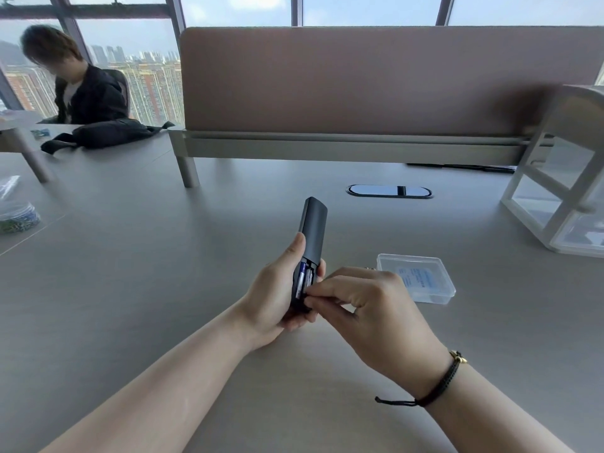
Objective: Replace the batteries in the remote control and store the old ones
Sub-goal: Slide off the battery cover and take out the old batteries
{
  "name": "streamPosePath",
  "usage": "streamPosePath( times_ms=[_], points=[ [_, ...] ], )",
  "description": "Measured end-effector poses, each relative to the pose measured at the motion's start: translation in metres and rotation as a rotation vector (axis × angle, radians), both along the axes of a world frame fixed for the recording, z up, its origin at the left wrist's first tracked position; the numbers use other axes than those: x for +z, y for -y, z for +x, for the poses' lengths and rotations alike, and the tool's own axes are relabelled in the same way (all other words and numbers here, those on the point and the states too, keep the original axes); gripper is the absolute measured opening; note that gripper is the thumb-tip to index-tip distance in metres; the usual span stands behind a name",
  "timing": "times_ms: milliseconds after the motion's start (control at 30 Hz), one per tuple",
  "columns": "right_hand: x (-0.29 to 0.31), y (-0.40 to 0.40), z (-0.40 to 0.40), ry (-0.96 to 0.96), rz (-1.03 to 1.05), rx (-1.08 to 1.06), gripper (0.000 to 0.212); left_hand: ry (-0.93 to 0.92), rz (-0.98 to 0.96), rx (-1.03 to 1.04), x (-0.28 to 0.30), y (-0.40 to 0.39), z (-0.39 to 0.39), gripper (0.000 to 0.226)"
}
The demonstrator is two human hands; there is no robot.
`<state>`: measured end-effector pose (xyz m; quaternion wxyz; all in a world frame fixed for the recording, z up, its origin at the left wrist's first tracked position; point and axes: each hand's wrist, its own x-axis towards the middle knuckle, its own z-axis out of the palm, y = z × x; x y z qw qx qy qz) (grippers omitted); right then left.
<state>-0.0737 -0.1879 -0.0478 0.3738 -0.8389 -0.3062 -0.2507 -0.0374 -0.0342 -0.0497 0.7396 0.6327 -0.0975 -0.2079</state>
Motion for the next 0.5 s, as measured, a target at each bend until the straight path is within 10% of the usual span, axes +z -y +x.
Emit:
streamPosePath(
  times_ms=[500],
  points=[
    [-0.0043,-0.0089,-0.005,0.108,-0.094,-0.054,0.016,-0.085,0.052,0.102,0.0004,0.0041,0.0038,0.051]
  ],
)
